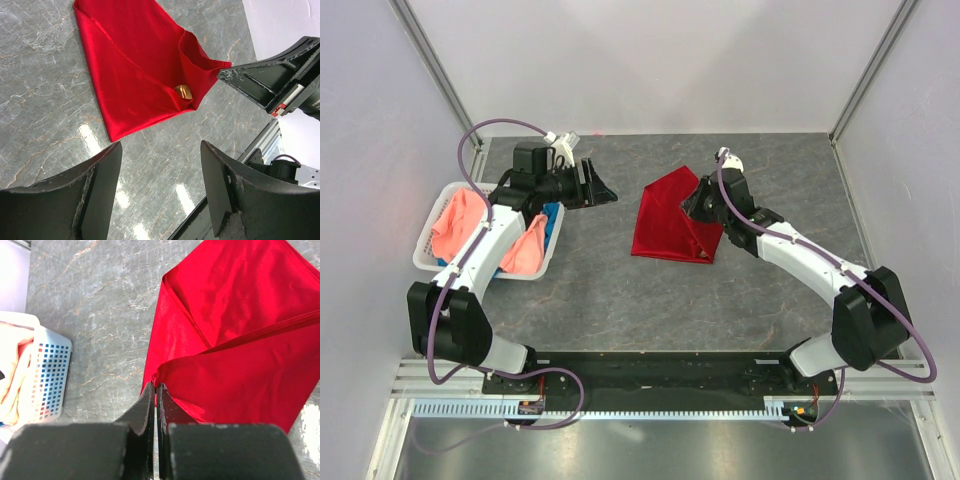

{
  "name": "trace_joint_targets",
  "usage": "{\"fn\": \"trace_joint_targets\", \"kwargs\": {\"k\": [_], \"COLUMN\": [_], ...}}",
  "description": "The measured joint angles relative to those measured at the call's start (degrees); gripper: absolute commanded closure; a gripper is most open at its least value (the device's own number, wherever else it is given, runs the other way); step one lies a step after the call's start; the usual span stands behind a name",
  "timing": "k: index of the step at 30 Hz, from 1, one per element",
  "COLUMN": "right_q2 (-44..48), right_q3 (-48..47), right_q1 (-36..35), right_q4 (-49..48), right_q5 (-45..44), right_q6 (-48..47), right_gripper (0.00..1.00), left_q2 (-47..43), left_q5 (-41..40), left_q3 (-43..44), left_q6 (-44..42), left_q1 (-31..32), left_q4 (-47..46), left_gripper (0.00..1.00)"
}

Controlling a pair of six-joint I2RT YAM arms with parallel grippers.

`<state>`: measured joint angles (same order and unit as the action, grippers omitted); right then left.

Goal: Fold the napkin, place the utensils inside, and roll it up
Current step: Fold the napkin

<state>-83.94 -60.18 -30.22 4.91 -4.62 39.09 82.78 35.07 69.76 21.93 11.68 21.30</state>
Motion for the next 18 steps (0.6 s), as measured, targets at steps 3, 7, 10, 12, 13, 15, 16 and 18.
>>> {"fn": "trace_joint_targets", "kwargs": {"k": [3,7,10,12,13,15,16,18], "right_q2": [0.1,0.1,0.3,0.8,1.2,2.2,2.7,3.4], "right_q3": [0.0,0.0,0.0,0.0,0.0,0.0,0.0,0.0], "right_q1": [0.0,0.0,0.0,0.0,0.0,0.0,0.0,0.0], "right_q4": [0.6,1.2,1.6,1.9,2.1,2.4,2.5,2.5], "right_q5": [-0.3,-0.2,-0.3,-0.3,-0.4,-0.5,-0.6,-0.7], "right_q6": [-0.2,-0.3,-0.3,-0.3,-0.3,-0.3,-0.3,-0.3], "right_gripper": [1.0,1.0,1.0,1.0,1.0,1.0,1.0,1.0], "left_q2": [0.0,0.0,0.0,0.0,0.0,0.0,0.0,0.0], "left_q5": [0.0,0.0,0.0,0.0,0.0,0.1,0.1,0.1], "left_q3": [-0.1,-0.1,-0.1,-0.1,-0.1,-0.1,-0.1,-0.1], "left_q6": [0.0,0.0,0.0,0.0,0.0,0.0,0.0,0.0], "left_q1": [0.0,0.0,0.0,0.0,0.0,0.0,0.0,0.0], "left_q4": [0.0,0.0,0.0,0.0,0.0,0.0,0.0,0.0], "left_gripper": [0.29,0.28,0.29,0.29,0.29,0.29,0.28,0.29]}}
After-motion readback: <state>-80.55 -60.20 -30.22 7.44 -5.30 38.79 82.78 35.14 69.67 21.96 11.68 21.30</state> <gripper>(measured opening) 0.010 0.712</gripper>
